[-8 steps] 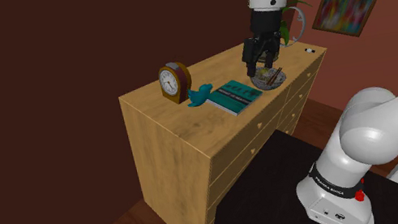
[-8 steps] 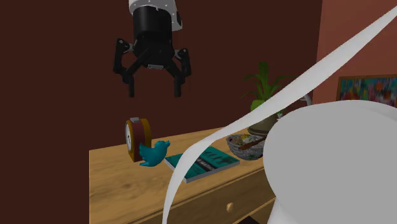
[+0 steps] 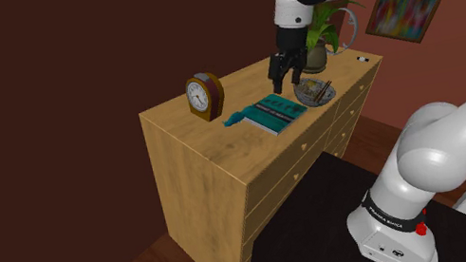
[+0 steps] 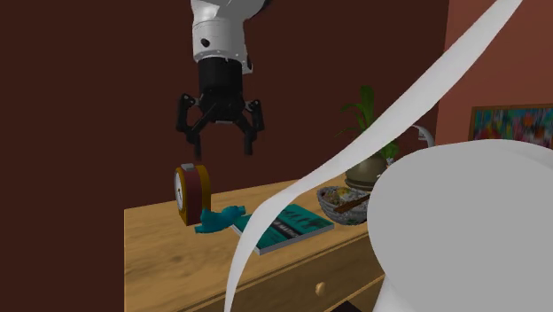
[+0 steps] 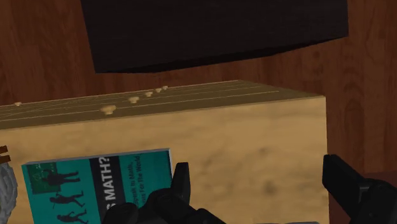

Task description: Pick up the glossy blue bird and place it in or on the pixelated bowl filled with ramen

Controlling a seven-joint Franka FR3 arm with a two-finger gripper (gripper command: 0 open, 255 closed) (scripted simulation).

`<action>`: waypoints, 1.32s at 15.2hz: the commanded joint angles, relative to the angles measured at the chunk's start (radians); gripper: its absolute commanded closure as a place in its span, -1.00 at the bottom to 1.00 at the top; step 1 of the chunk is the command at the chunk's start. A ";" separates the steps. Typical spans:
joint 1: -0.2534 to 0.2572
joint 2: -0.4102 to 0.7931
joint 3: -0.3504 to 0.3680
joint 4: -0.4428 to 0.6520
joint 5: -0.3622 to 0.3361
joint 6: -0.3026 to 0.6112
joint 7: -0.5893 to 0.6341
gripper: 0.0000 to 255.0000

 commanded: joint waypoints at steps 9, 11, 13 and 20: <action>-0.011 0.343 -0.076 0.137 -0.027 0.255 -0.166 -1.00; -0.012 0.417 -0.088 0.180 -0.023 0.295 -0.200 -1.00; -0.014 0.491 -0.097 0.228 -0.015 0.330 -0.233 -1.00; -0.032 0.742 -0.110 0.431 0.025 0.409 -0.343 -1.00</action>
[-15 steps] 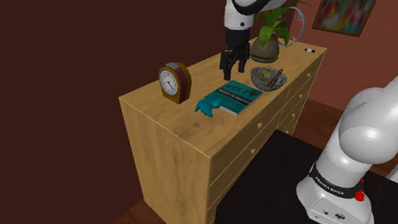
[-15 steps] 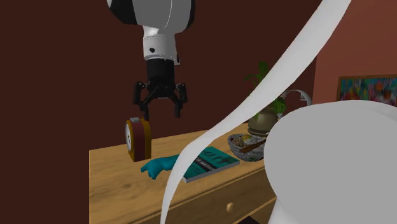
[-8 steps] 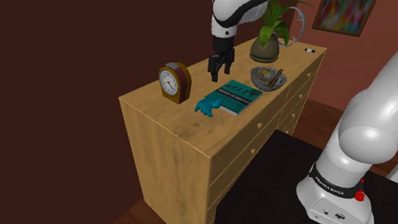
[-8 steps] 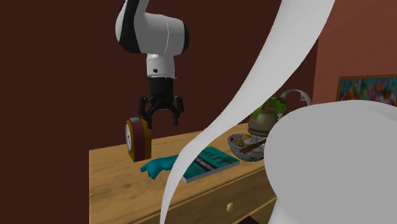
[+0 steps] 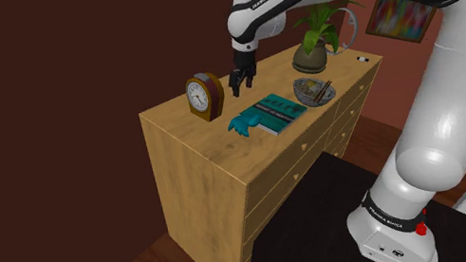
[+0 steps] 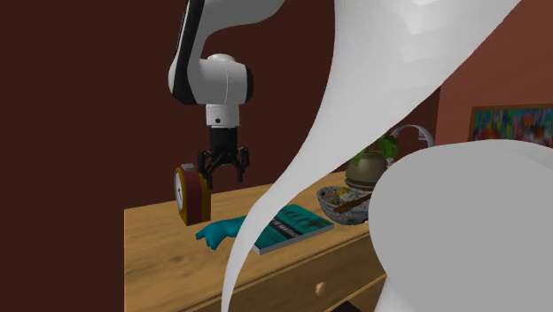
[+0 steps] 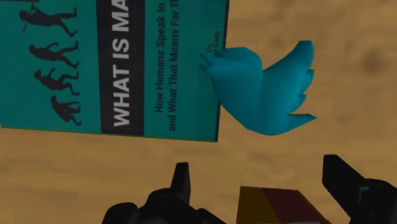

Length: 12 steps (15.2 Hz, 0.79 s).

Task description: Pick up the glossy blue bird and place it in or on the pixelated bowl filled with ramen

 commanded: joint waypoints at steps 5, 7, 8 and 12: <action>-0.005 0.064 0.001 -0.001 0.012 0.070 -0.020 -1.00; -0.006 0.079 0.002 -0.011 0.016 0.094 -0.022 -1.00; -0.006 0.083 0.002 -0.014 0.016 0.101 -0.023 -1.00; -0.006 0.083 0.002 -0.014 0.017 0.101 -0.023 -1.00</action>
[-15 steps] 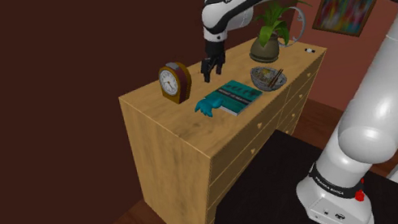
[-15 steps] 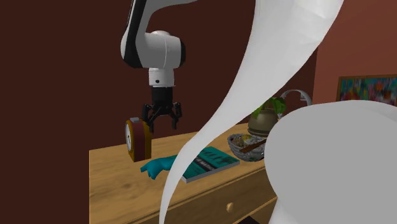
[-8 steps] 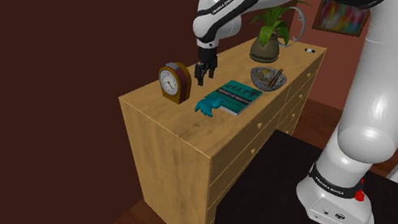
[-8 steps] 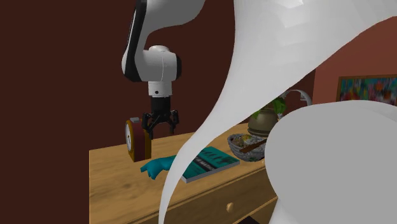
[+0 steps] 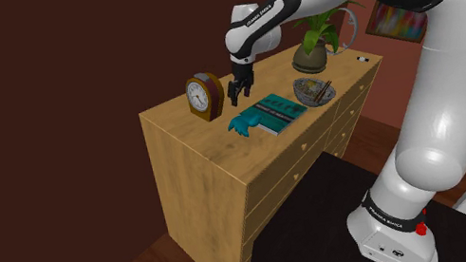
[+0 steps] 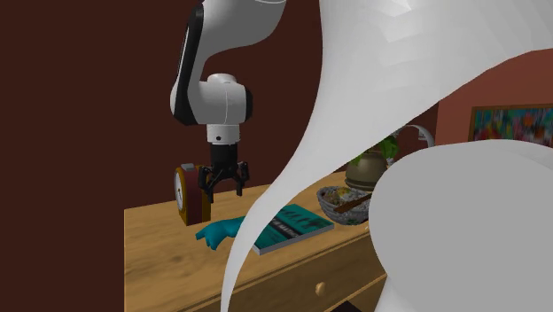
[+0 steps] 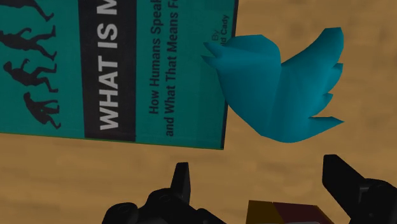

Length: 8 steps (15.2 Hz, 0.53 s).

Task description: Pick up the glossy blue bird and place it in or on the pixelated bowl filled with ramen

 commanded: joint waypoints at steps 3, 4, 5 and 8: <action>0.000 0.000 0.000 -0.001 0.000 0.001 0.000 -1.00; 0.000 0.000 0.000 -0.001 0.000 0.001 0.000 1.00; 0.000 0.000 0.000 -0.001 0.000 0.001 0.000 1.00; 0.000 0.000 0.000 -0.001 0.000 0.001 0.000 1.00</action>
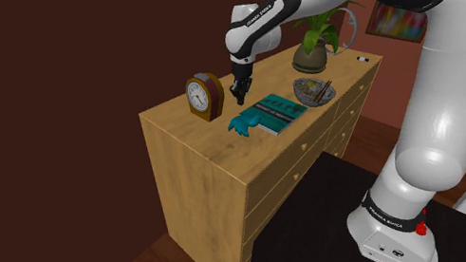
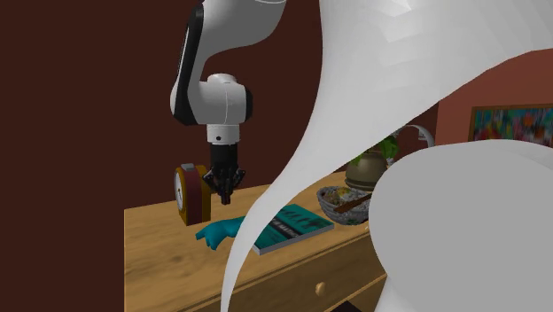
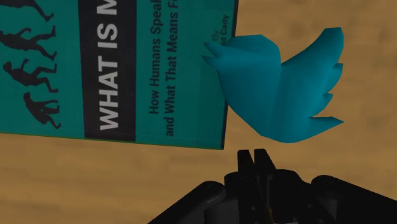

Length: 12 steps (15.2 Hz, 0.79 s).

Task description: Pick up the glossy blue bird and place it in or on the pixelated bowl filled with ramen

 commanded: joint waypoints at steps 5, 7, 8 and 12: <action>0.000 0.000 0.000 0.000 0.000 0.000 0.000 1.00; 0.015 -0.028 0.002 -0.049 -0.055 0.018 -0.023 -1.00; 0.028 -0.057 0.003 -0.099 -0.112 0.037 -0.044 -1.00; 0.055 -0.136 0.004 -0.252 -0.294 0.109 -0.099 -1.00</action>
